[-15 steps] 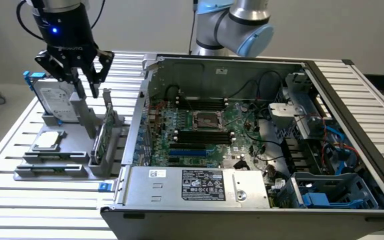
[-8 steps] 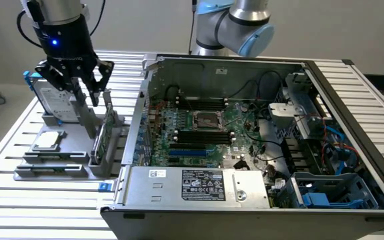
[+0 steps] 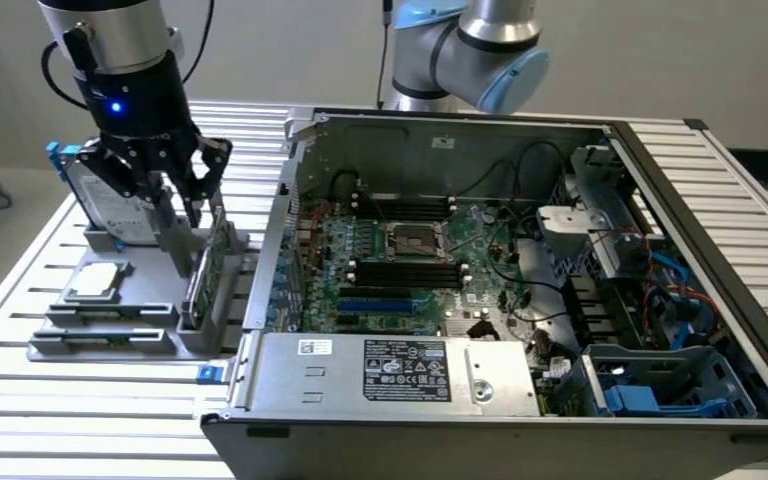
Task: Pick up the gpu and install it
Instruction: 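Pick up the gpu and move the gpu toward the slot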
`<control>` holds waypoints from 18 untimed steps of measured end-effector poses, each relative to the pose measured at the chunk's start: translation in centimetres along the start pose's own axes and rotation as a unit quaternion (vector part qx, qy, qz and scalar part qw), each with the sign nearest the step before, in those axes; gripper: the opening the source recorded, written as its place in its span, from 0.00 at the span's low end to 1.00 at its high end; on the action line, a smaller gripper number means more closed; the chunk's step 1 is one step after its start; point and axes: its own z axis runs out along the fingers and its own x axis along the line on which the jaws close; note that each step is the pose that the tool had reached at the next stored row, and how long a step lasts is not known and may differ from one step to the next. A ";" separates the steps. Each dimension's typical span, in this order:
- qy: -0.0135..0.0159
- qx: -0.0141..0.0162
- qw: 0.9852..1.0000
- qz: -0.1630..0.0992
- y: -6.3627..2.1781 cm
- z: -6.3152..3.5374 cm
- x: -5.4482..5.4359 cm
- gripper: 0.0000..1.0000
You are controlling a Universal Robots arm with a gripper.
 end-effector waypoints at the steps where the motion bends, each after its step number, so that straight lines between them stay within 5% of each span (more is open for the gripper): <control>1: 0.000 0.000 1.000 0.000 -0.02 0.18 -0.1 0.36; 18: 0.000 0.000 1.000 0.017 -0.04 3.27 -0.5 0.36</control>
